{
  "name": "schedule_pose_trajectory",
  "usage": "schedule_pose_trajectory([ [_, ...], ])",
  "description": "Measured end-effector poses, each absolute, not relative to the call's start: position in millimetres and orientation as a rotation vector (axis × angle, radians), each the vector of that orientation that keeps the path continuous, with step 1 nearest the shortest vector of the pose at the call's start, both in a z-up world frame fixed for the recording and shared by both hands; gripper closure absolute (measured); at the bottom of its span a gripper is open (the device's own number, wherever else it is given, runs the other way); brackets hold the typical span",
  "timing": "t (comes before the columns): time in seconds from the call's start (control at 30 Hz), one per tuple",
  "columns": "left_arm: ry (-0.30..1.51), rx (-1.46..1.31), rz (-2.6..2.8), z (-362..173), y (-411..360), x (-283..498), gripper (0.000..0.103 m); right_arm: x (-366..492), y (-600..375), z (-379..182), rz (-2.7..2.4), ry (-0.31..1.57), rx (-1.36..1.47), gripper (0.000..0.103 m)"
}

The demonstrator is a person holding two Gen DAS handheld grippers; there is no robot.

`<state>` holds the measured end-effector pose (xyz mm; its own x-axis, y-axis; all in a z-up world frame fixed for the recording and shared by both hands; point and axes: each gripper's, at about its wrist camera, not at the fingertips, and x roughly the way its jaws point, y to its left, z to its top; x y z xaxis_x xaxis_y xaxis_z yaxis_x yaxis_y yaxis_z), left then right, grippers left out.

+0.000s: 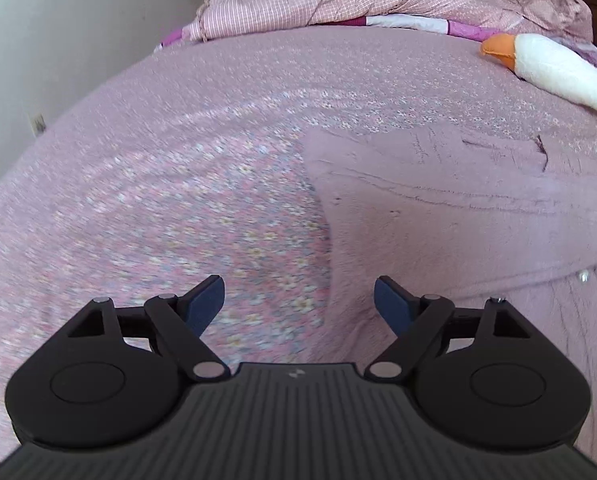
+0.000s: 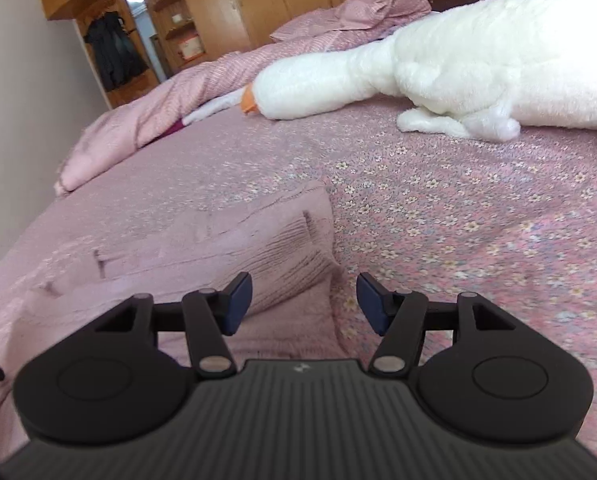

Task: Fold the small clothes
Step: 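Open the right tool and release the folded edge, then move the right tool to the cardigan hem and grasp it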

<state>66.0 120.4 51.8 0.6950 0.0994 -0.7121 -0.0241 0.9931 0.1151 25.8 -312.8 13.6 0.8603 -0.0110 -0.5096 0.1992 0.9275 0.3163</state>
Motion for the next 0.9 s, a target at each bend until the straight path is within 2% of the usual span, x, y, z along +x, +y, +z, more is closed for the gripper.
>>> schedule_pose_trajectory([
  [0.4,0.844,0.109,-0.039,95.2,142.8,-8.2,0.016,-45.7,-269.3,39.4,0.176,0.594,0.135,0.042],
  [0.7,0.859,0.179,-0.146,79.0,106.7,-67.6,0.016,-92.6,-217.6,24.3,0.369,0.685,-0.116,0.043],
  [0.83,0.887,0.225,-0.207,64.2,87.1,-83.8,0.016,-113.2,-205.1,17.8,0.426,0.706,-0.218,0.036],
  [0.9,0.899,0.257,-0.221,57.7,78.4,-90.7,0.016,-120.7,-201.4,14.5,0.449,0.723,-0.261,0.036],
])
